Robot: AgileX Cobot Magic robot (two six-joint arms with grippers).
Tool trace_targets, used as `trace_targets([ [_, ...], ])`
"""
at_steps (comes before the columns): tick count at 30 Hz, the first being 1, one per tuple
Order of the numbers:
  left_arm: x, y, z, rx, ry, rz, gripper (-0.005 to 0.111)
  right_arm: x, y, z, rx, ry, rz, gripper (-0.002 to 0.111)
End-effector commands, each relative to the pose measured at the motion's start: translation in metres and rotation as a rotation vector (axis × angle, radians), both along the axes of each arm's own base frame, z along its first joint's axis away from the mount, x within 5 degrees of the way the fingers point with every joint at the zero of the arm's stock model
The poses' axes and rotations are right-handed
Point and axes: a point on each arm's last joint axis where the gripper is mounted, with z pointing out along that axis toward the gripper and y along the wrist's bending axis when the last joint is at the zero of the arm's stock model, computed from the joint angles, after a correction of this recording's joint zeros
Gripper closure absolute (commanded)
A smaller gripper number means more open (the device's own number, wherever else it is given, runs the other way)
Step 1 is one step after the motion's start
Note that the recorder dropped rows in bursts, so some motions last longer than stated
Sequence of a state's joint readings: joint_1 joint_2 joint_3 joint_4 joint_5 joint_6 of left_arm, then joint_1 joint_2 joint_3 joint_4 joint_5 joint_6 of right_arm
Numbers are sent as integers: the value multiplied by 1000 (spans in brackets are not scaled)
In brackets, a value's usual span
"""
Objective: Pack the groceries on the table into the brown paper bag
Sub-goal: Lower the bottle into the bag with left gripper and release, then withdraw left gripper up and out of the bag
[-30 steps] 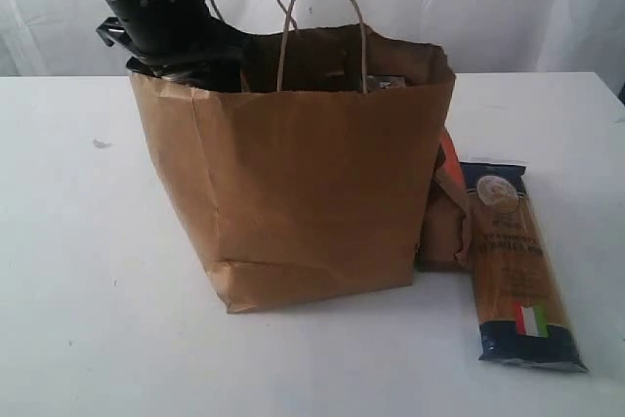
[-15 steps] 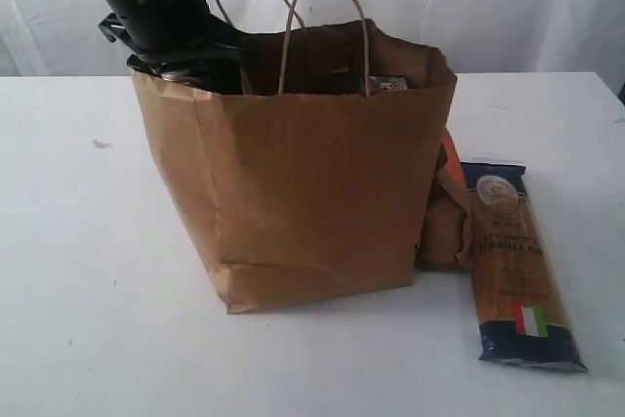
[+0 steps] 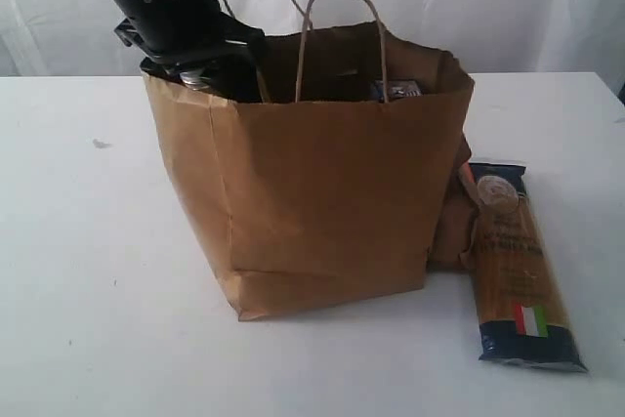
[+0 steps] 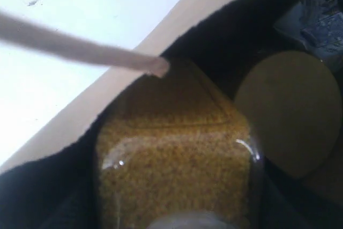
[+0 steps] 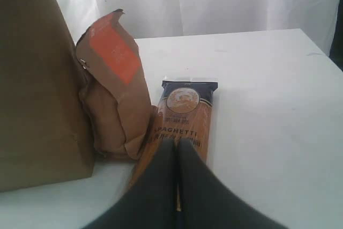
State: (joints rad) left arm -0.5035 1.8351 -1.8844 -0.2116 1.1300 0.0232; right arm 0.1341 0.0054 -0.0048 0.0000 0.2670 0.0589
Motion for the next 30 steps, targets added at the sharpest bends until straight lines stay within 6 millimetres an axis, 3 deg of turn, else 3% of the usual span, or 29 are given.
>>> trace_targets([
  [1,-18,-1,14,-29,62,-57,42,0,0,-1,1,-7,-4,108],
  [8,-19,-1,15,-29,58,-62,42,0,0,-1,1,-7,-4,108],
  [16,-26,4,29,-37,10,-80,42,0,0,-1,1,-7,-4,108],
  [22,-28,6,32,-36,1,-79,29,0,0,-1,1,-7,-4,108],
  [30,-28,6,32,-36,1,-79,29,0,0,-1,1,-7,-4,108],
])
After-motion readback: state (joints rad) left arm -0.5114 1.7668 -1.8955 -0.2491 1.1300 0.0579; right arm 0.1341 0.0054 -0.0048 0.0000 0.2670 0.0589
